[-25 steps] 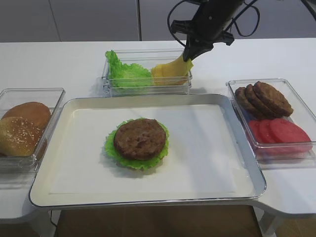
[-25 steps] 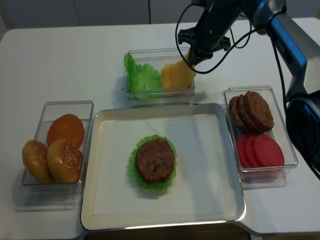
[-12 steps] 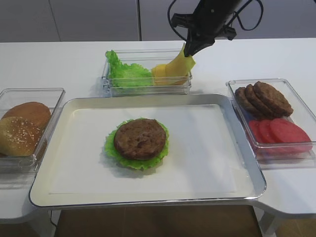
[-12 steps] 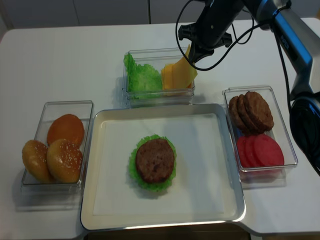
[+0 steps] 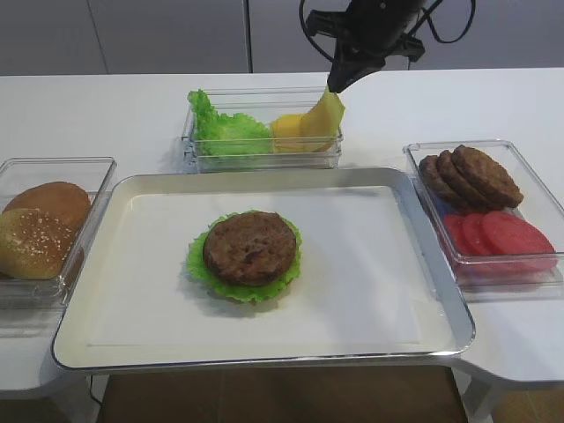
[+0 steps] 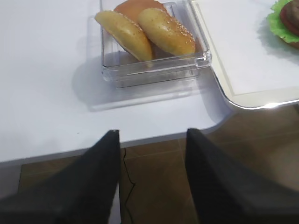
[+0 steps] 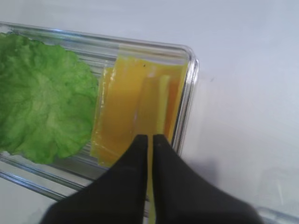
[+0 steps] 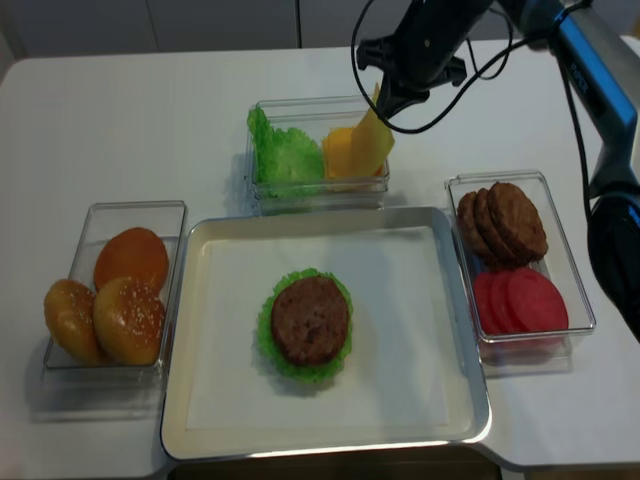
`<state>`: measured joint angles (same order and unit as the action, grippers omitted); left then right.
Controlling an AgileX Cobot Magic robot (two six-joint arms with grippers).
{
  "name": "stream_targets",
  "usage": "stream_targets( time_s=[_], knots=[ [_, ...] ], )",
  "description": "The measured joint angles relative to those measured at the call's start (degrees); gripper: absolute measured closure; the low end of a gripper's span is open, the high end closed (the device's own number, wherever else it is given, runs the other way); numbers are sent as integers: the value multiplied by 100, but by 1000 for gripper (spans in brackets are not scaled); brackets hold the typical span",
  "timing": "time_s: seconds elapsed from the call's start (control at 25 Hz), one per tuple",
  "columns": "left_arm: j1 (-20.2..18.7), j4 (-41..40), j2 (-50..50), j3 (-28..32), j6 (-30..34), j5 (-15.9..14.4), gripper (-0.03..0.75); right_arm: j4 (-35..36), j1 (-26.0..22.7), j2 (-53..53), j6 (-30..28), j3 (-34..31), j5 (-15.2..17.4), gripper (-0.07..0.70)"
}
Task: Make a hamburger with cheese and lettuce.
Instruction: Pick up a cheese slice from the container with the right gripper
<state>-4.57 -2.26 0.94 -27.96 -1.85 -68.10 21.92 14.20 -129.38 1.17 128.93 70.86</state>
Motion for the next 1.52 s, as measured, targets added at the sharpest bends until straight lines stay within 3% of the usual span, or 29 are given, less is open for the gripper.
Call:
stream_targets(
  time_s=[0.52,0.8,0.92,1.52],
  knots=[
    [0,0,0,0,0,0,373,-105,0,62,0,5,-25,578],
    [0,0,0,0,0,0,373,-155,0,62,10,5,-299,414],
    [0,0,0,0,0,0,373,-196,0,62,10,5,-299,388],
    [0,0,0,0,0,0,373,-324,0,-176,10,5,-252,380]
  ],
)
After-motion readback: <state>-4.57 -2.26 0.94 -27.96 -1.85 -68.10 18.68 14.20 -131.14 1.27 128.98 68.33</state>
